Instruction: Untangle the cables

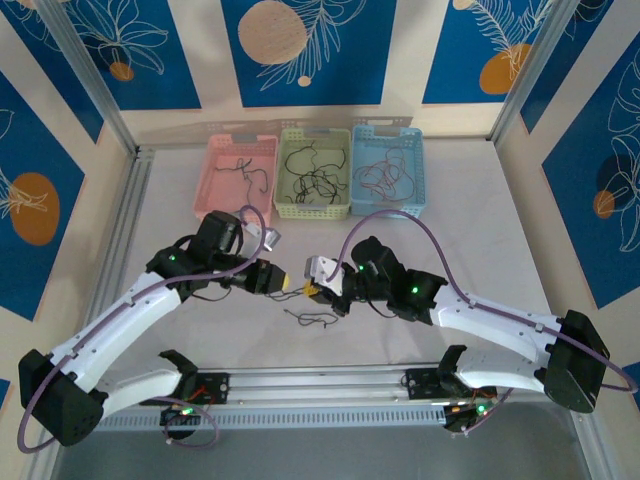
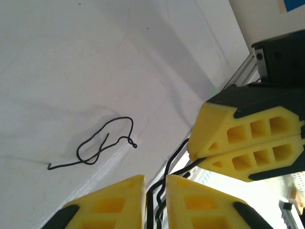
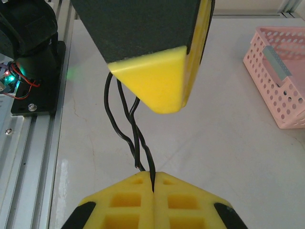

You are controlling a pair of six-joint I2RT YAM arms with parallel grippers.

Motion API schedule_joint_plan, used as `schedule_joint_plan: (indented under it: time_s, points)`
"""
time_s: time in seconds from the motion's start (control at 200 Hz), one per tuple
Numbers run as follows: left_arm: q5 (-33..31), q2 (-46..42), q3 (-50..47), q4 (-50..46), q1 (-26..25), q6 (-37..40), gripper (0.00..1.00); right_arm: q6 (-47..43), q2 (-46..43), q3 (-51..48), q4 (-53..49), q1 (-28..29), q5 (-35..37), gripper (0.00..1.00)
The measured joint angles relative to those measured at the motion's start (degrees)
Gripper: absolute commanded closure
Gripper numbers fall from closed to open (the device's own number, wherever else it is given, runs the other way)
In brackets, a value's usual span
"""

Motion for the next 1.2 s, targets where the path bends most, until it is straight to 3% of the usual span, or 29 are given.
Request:
schedule_joint_plan:
  time_s: [0.055, 0.205, 0.365, 0.64, 0.825, 0.99, 1.04, 1.125, 1.2]
  points:
    - [-0.46, 0.00, 0.00, 0.09, -0.02, -0.13, 1.00, 0.02, 0.00, 0.00, 0.00, 0.00, 0.11, 1.00]
    - [-5.73, -2.10, -1.16, 2.89, -0.13, -2.71, 1.00, 1.27, 0.00, -0.17, 0.92, -0.22, 1.60, 1.00]
    - [-13.53, -11.21, -5.49, 12.00, -0.42, -8.81, 1.00, 10.10, -0.31, -1.05, 5.05, -1.33, 3.67, 1.00]
    - [-16.70, -15.34, -5.53, 23.93, -1.07, -9.57, 1.00, 38.21, -3.91, -1.57, 8.15, -3.89, 3.78, 1.00]
    - [-13.97, -17.07, -8.74, 31.01, -1.40, -9.66, 1.00, 61.48, -9.44, -5.49, 10.36, -5.75, 3.69, 1.00]
    - [-10.40, -17.55, -10.56, 34.23, -1.42, -9.81, 1.00, 76.17, -11.54, -7.08, 10.25, -5.77, 4.74, 1.00]
    - [-9.66, -17.55, -10.58, 34.80, -1.42, -9.81, 1.00, 78.44, -11.63, -7.08, 10.27, -5.77, 4.98, 0.87]
    - [-8.81, -17.68, -10.56, 35.32, -1.31, -9.46, 1.00, 78.49, -11.69, -6.91, 8.39, -5.88, 6.34, 0.51]
    - [-8.68, -18.40, -10.05, 35.74, -0.92, -8.33, 1.00, 75.60, -11.67, -6.91, 4.07, -6.75, 8.52, 0.36]
